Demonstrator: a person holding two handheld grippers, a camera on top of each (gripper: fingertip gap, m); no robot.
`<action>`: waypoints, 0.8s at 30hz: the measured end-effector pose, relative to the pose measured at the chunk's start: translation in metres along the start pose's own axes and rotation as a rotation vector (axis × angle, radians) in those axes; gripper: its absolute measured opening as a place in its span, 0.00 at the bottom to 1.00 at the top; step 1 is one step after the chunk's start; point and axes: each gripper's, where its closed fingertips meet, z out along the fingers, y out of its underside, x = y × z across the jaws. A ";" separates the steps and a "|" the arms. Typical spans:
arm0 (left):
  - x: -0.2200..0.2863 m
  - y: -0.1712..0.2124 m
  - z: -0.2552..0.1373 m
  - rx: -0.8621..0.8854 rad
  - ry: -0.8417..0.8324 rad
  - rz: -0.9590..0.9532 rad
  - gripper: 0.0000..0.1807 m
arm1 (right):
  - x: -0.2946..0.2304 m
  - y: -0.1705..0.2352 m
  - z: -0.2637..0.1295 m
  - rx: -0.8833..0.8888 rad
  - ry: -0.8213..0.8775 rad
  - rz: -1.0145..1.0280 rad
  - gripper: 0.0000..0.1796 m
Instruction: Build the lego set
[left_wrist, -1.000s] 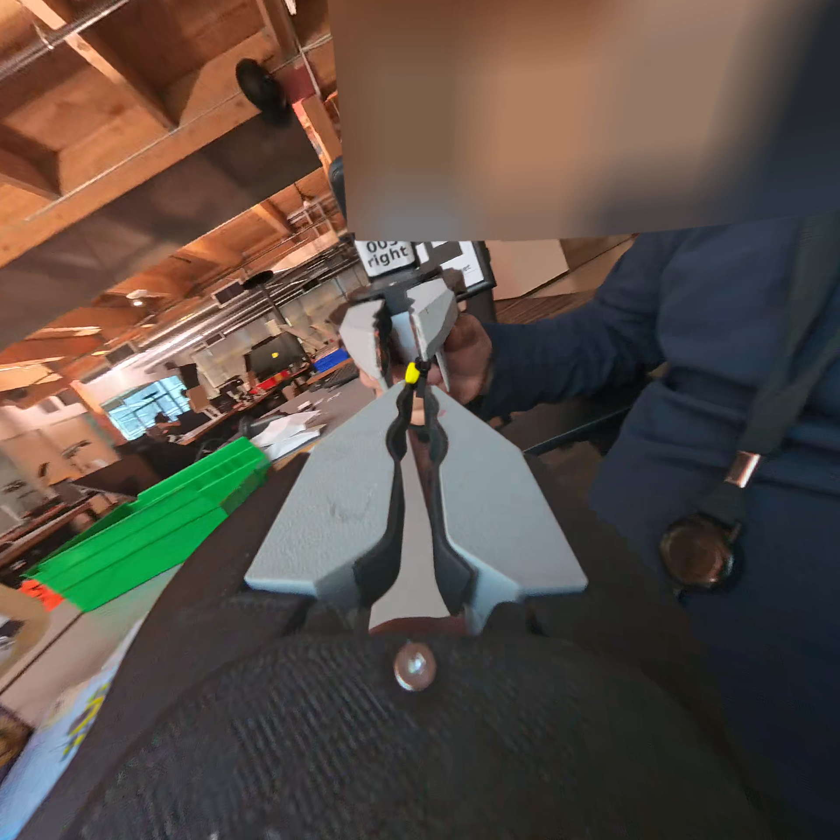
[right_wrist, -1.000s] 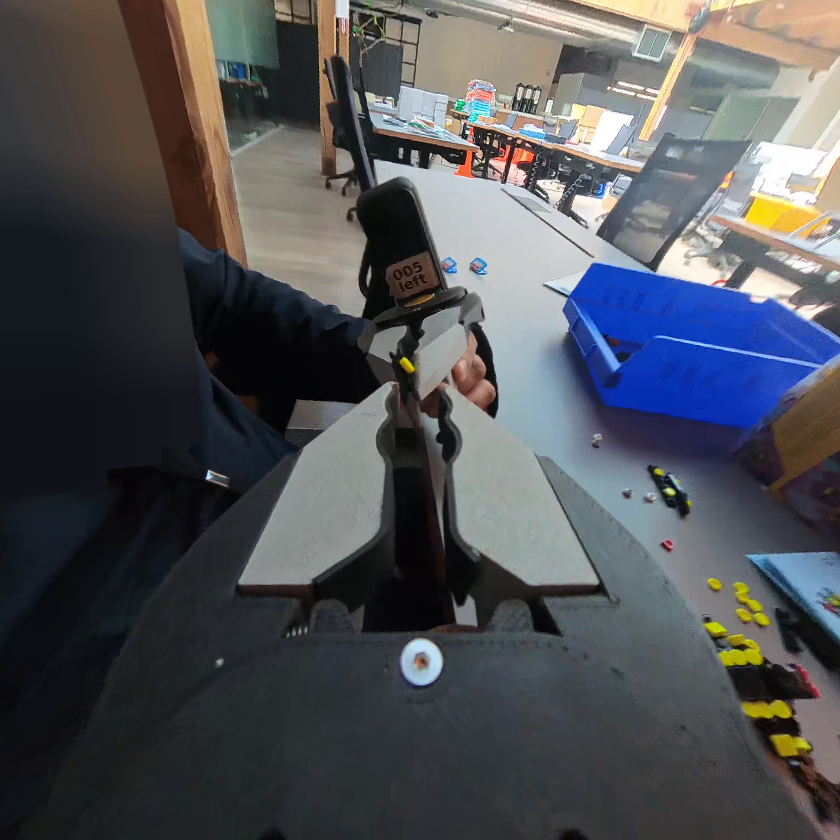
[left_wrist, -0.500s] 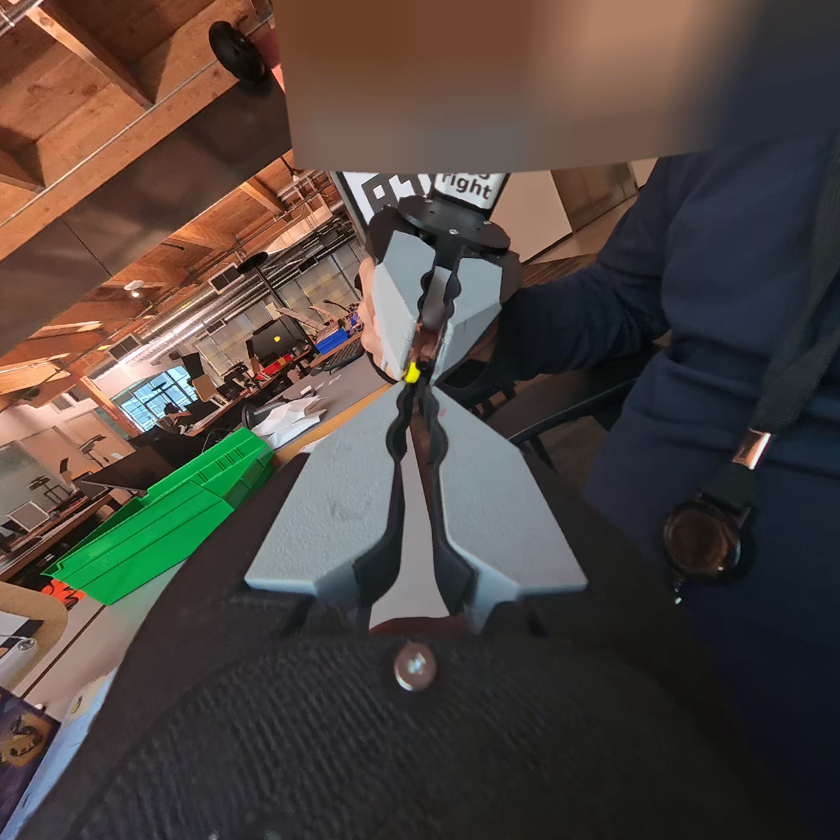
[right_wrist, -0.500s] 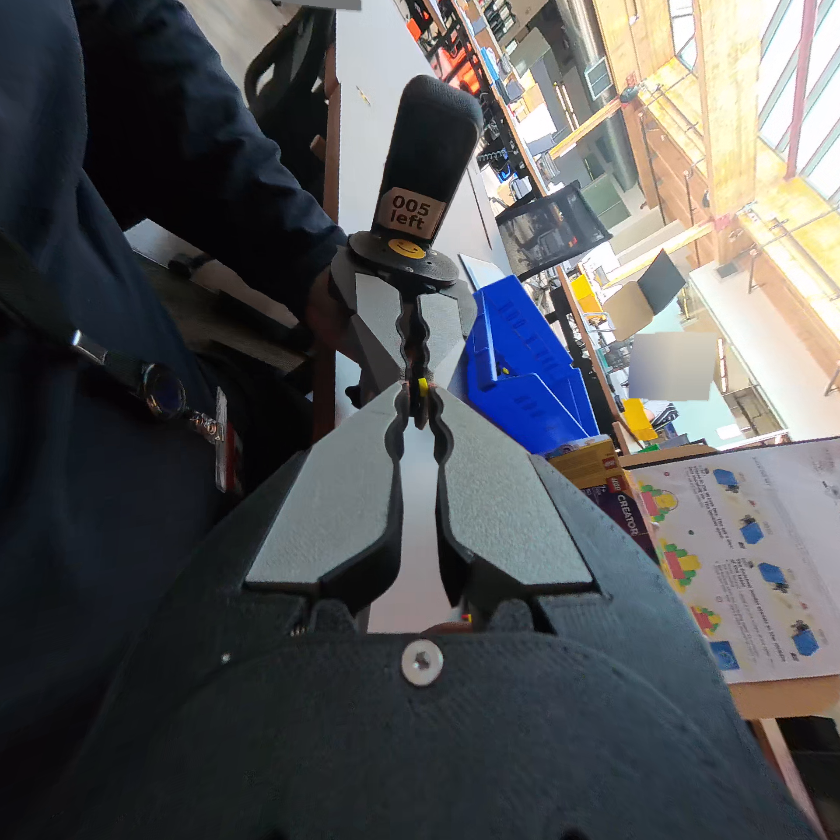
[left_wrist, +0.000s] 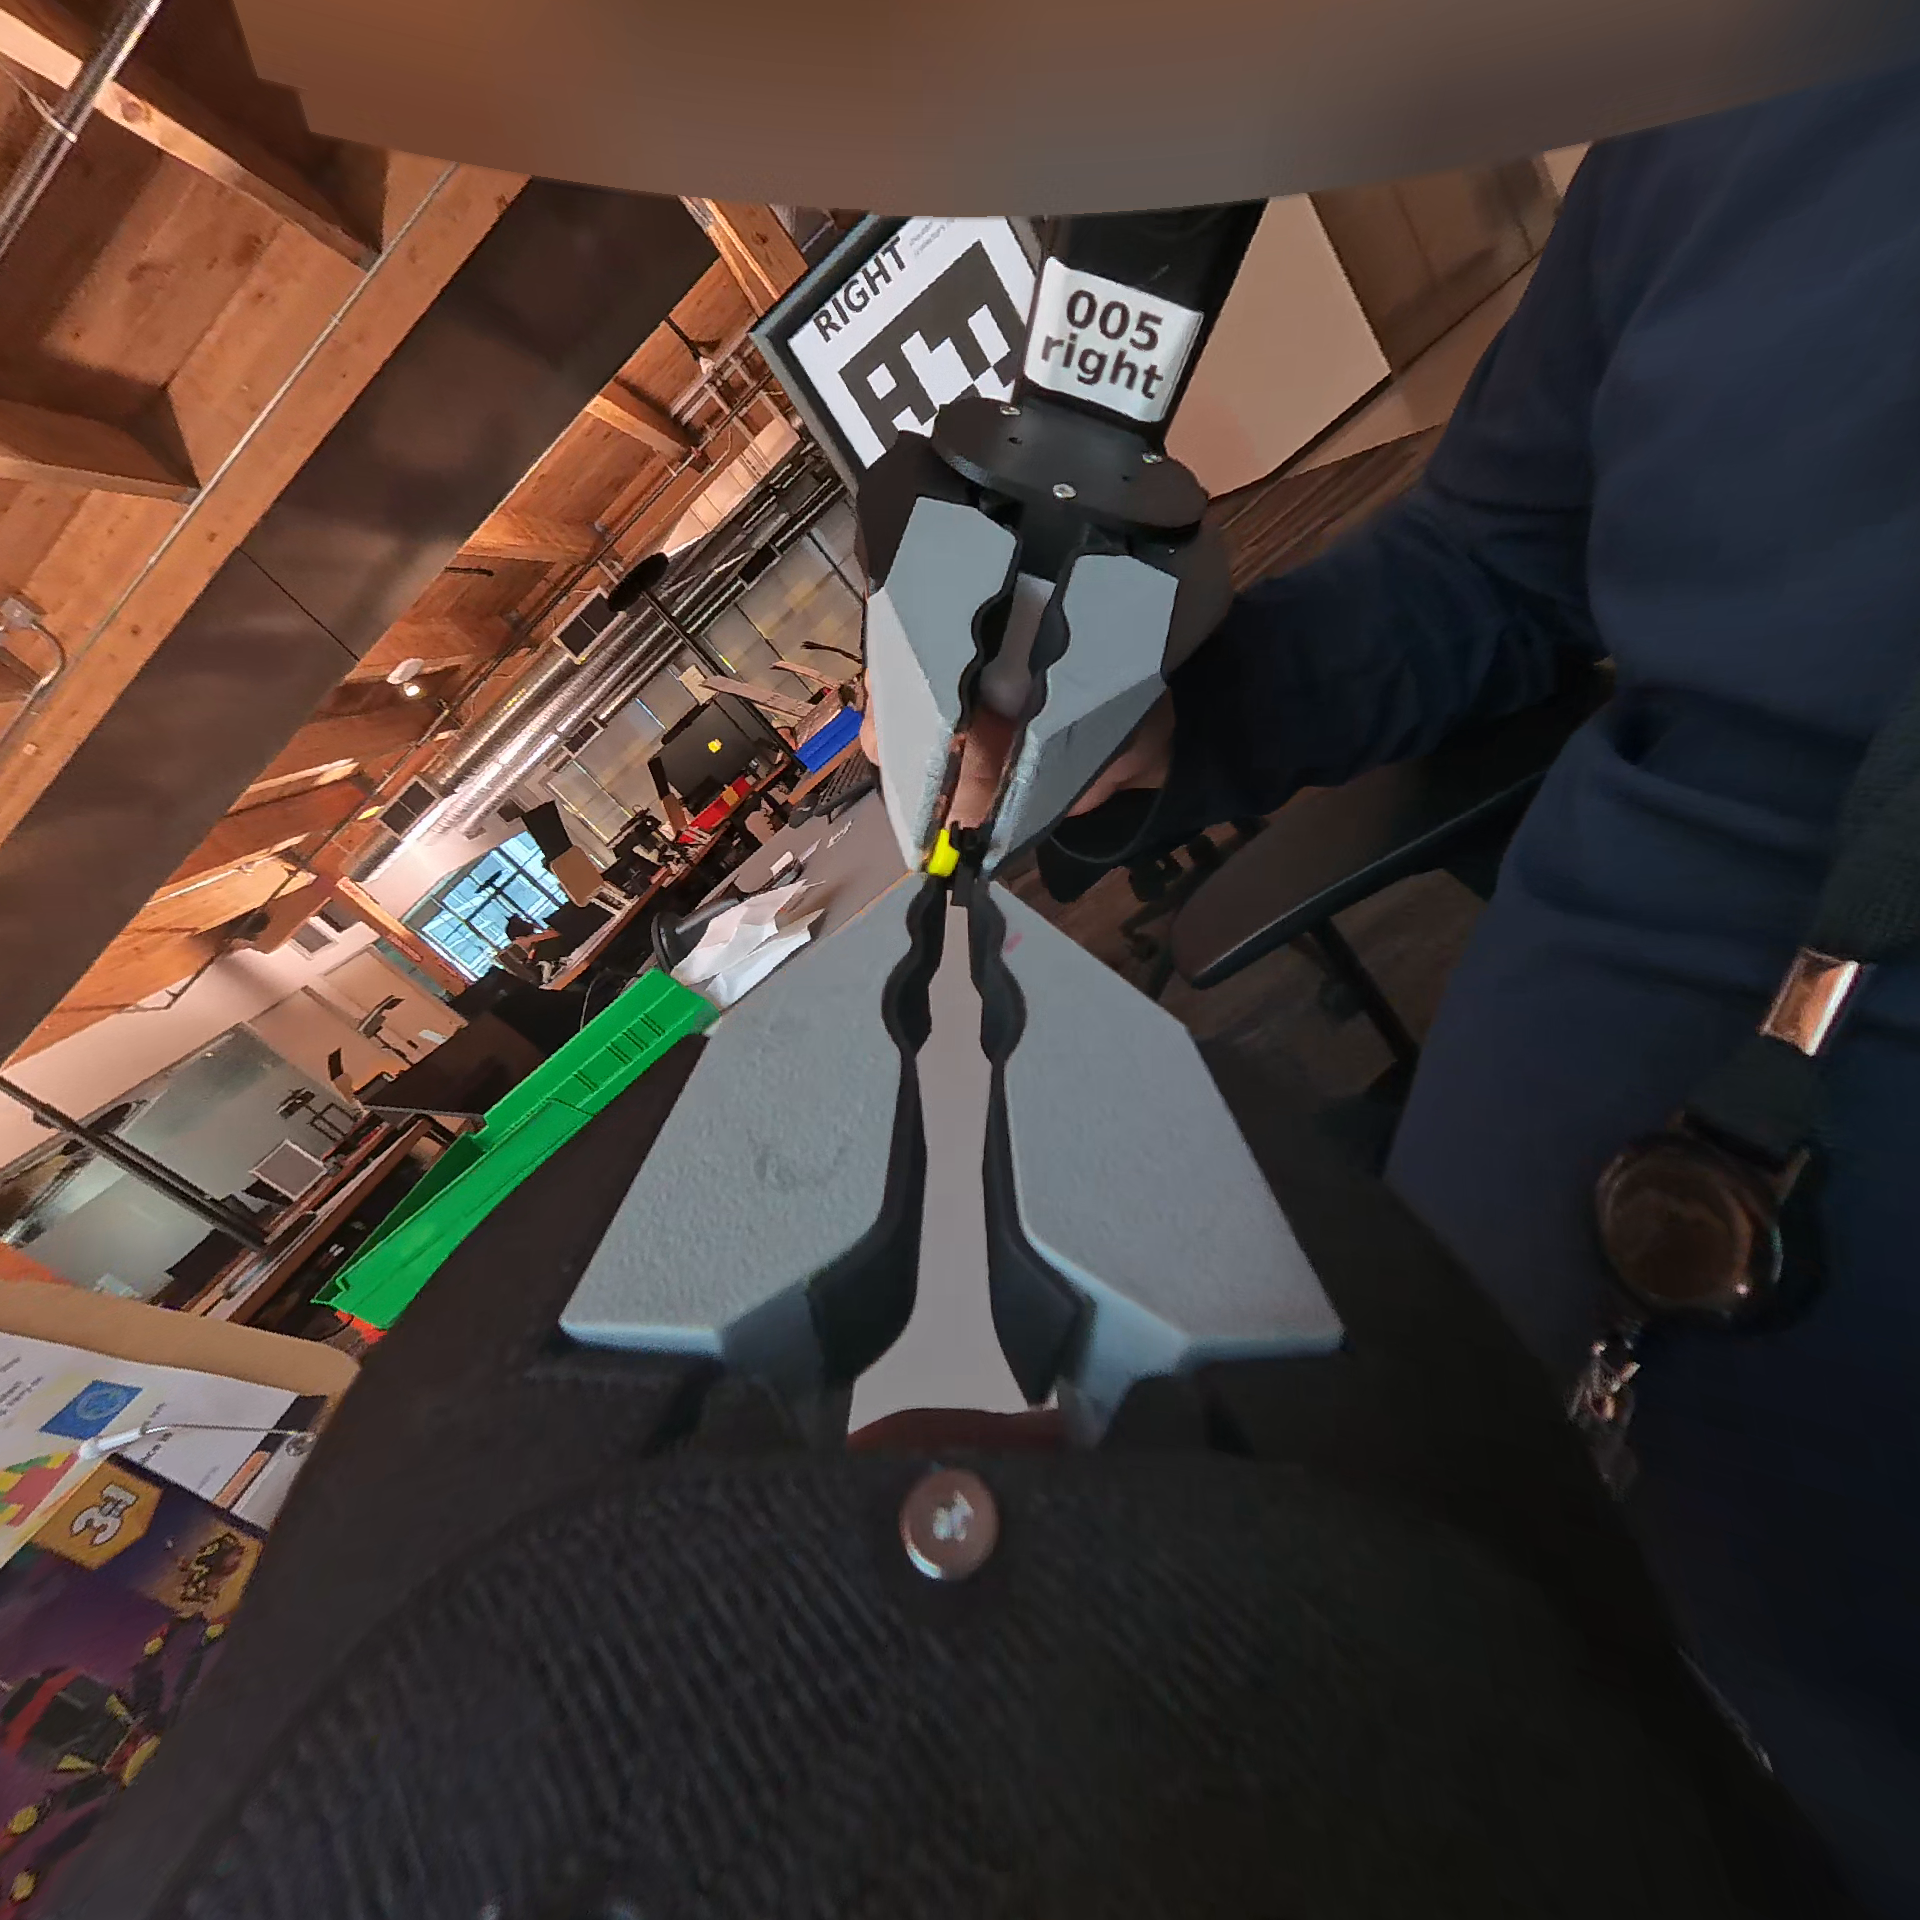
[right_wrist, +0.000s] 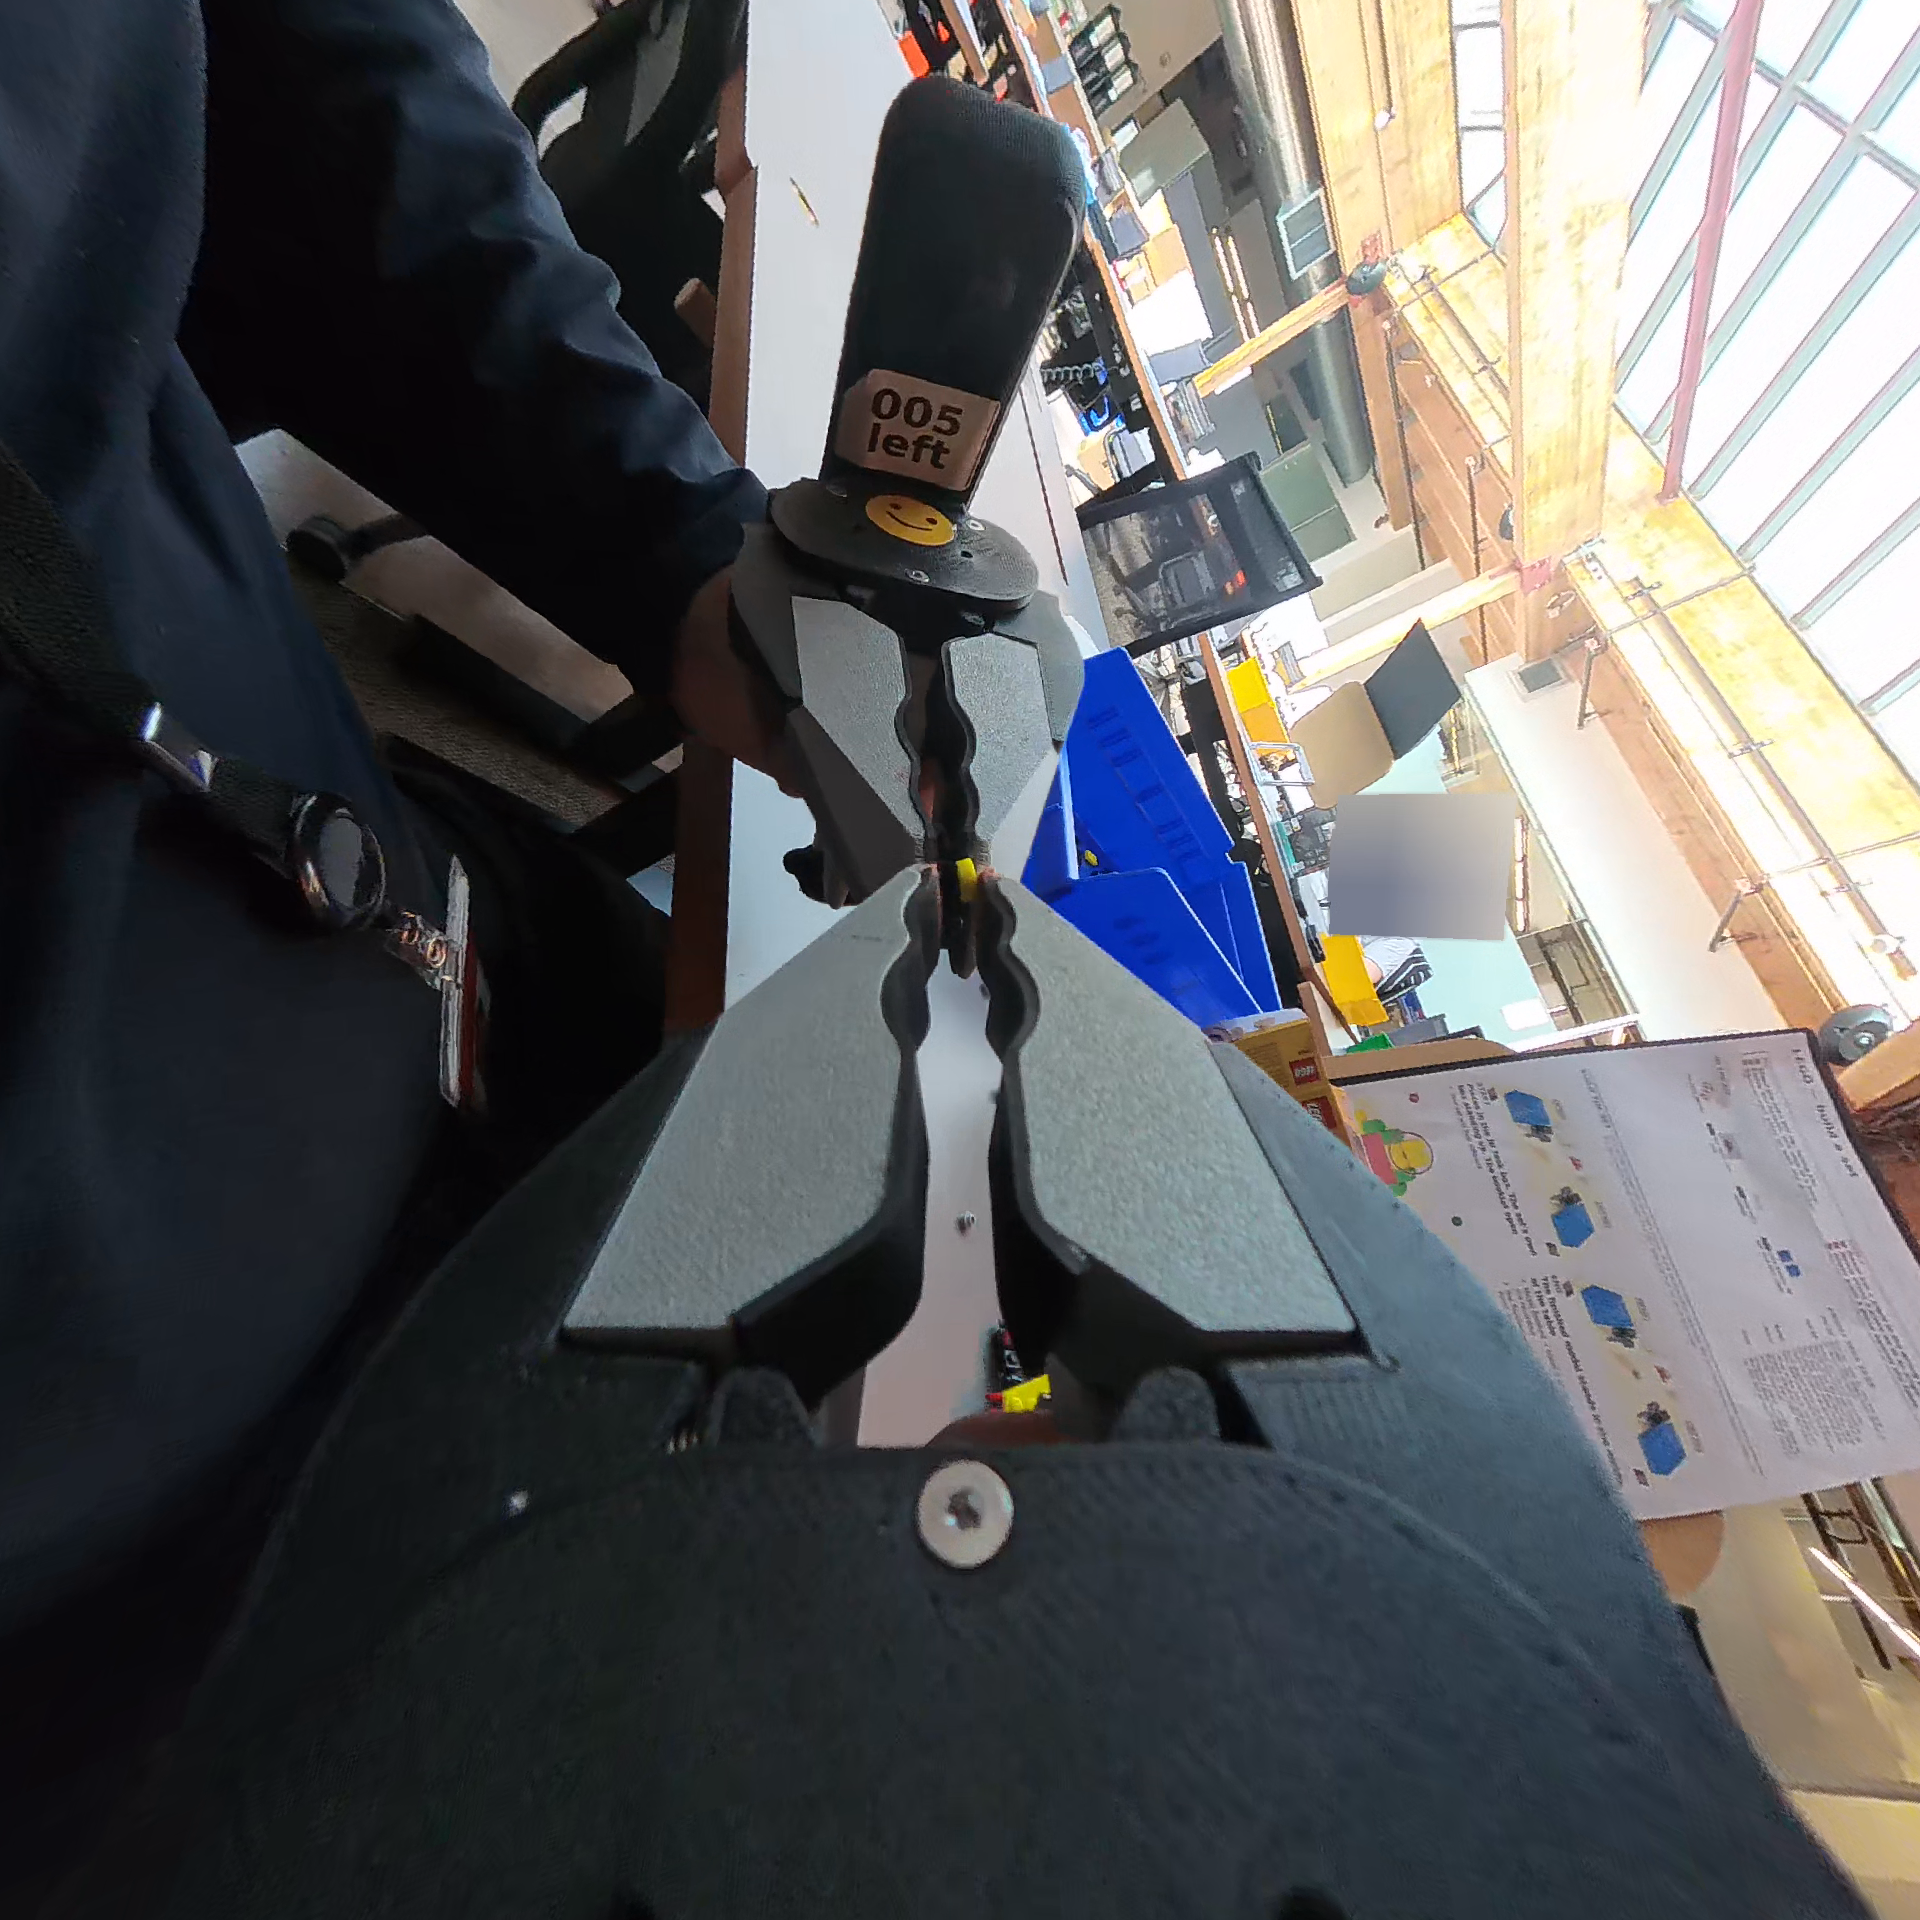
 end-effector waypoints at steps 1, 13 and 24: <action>0.000 0.000 0.000 -0.002 0.000 0.005 0.01 | 0.000 0.000 0.000 0.000 0.005 0.001 0.03; -0.012 0.003 0.000 -0.087 -0.104 0.133 0.01 | 0.008 0.003 0.002 0.006 0.067 0.062 0.03; -0.024 0.009 0.000 -0.167 -0.206 0.262 0.02 | 0.018 0.011 0.006 -0.015 0.083 0.118 0.03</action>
